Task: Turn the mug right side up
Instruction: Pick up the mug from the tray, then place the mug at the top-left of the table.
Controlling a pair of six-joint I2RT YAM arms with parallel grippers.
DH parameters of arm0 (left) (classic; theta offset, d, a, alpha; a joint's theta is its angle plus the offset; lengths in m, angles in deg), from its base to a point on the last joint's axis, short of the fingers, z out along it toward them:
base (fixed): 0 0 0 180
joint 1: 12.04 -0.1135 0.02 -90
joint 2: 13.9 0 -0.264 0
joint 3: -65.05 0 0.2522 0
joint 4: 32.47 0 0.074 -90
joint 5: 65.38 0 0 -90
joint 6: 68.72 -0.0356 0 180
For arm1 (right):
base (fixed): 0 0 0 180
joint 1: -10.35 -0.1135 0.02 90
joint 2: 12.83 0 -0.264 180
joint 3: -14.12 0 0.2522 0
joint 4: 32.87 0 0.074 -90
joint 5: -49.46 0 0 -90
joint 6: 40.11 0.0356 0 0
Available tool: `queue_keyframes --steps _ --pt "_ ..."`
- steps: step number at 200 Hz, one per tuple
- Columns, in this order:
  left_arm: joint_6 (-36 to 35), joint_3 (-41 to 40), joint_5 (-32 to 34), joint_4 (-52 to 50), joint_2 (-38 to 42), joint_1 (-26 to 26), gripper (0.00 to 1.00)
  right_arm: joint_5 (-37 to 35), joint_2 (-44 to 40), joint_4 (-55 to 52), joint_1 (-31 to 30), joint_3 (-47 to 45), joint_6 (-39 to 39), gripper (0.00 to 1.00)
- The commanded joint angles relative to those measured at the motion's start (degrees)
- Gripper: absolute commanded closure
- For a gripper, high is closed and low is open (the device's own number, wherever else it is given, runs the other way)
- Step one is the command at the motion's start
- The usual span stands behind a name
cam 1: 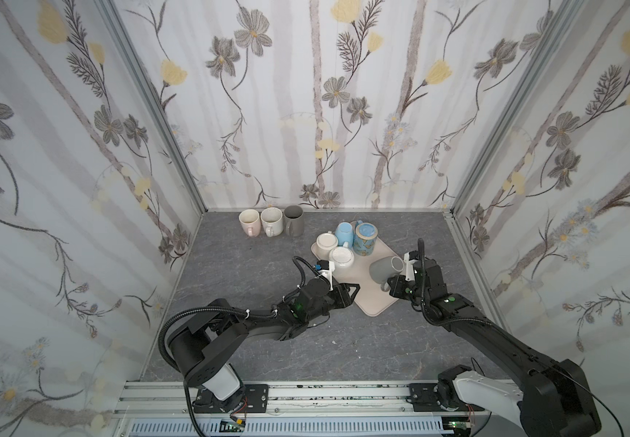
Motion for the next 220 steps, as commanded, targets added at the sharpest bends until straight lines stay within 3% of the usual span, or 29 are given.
queue_keyframes --steps 1,35,87,115,220 --pt "6.4 -0.2 -4.9 14.4 -2.2 -0.4 0.50 5.5 -2.0 13.1 0.1 -1.3 4.5 1.00" --pt "14.1 -0.5 -9.8 28.3 -7.5 -1.9 0.48 12.5 -3.1 21.0 0.0 -2.2 9.5 1.00" --pt "18.3 2.9 -13.2 34.7 -12.5 -3.2 0.46 22.4 -1.2 32.7 -0.4 -2.9 16.6 1.00" --pt "23.6 4.6 -14.6 43.1 -16.2 -4.1 0.49 24.3 -0.2 37.3 -1.6 -2.9 19.0 1.00" --pt "27.4 4.5 -15.6 48.7 -16.6 -6.6 0.59 25.4 1.3 39.6 -1.5 -4.0 22.2 1.00"
